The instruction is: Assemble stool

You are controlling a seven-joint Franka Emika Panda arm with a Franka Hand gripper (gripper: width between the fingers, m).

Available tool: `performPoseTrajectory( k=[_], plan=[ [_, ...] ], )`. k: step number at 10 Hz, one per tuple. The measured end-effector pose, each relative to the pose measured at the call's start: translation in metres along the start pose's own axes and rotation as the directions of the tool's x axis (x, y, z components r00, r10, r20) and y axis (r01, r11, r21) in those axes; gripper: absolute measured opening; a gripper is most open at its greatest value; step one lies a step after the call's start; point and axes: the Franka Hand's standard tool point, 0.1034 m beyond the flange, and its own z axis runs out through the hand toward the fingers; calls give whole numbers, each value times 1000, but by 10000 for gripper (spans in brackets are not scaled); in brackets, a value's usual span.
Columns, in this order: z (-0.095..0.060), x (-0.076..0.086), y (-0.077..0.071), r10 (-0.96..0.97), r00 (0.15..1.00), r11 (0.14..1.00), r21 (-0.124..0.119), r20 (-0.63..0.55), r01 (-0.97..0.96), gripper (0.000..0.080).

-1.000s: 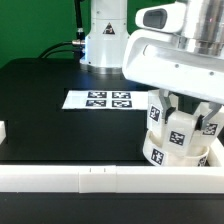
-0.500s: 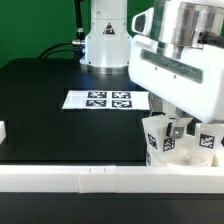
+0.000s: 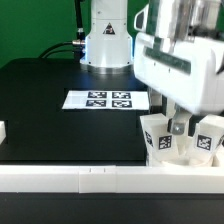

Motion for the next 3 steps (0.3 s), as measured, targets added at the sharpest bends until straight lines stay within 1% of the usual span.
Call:
performPoseTrajectory(
  k=[1, 2, 3],
  plan=[
    [-18, 3, -1, -10, 1000, 1000, 28, 26, 9, 609],
    [-33, 9, -4, -28, 999, 999, 46, 39, 26, 609],
    [-51, 17, -10, -35, 998, 998, 51, 51, 32, 641]
  ],
)
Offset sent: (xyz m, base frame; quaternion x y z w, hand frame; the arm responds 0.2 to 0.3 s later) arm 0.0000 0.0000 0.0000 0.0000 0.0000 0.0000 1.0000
